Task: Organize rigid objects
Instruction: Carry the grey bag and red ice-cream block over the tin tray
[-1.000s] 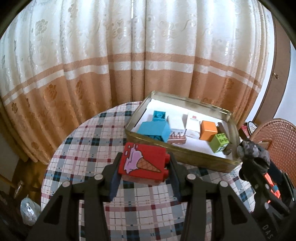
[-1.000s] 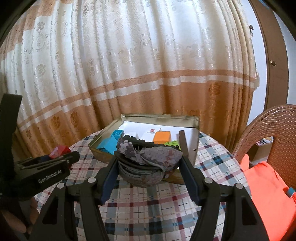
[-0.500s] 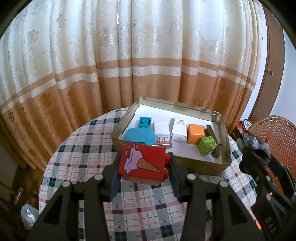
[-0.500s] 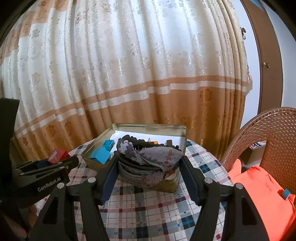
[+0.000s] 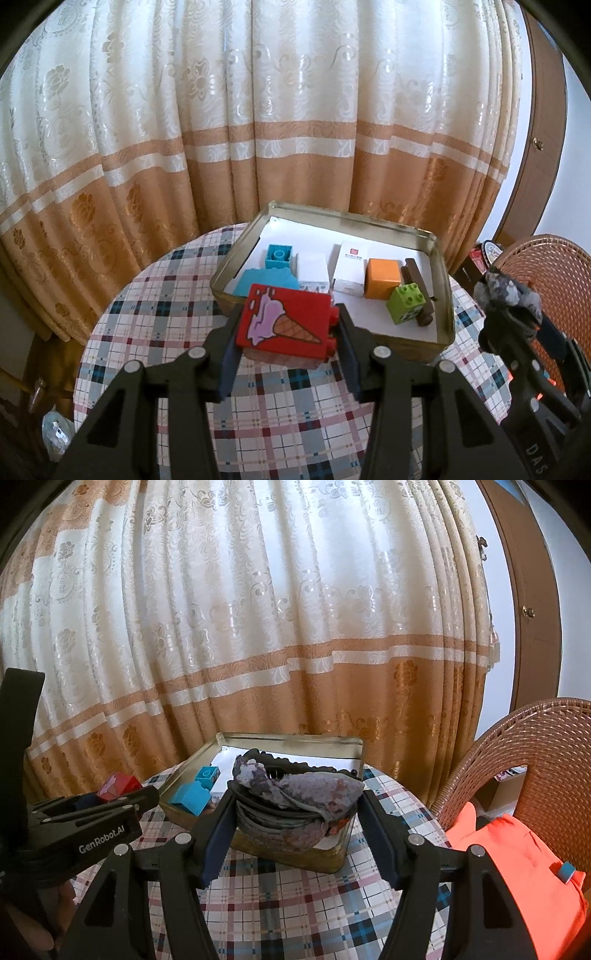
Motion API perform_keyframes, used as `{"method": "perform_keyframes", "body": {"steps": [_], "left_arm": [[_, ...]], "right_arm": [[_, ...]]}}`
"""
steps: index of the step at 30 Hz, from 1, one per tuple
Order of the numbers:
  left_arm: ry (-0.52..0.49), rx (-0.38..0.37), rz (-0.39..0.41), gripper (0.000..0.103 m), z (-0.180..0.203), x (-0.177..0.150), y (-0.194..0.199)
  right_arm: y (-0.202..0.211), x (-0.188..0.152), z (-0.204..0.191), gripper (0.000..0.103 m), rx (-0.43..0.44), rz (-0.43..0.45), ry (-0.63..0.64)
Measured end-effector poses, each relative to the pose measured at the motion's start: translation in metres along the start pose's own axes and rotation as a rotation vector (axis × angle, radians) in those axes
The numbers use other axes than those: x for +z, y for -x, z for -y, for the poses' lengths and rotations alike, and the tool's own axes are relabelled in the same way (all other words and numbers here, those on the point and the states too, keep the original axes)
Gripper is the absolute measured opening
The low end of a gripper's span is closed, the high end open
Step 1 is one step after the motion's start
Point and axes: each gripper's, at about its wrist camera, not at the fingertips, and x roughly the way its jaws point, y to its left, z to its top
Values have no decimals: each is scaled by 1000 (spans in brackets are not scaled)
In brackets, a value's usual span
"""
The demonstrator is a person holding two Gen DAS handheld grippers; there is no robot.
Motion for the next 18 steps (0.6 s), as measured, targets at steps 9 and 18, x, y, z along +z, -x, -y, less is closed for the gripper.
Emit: {"method": "perform_keyframes", "body": {"steps": [9, 18], "left_arm": [[-2, 0, -8, 46, 3, 2, -4], [2, -3, -14, 46, 10, 10, -18]], "right_arm": [[-5, 2, -1, 68, 5, -4, 6], [-19, 16, 1, 68, -5, 21, 15]]}}
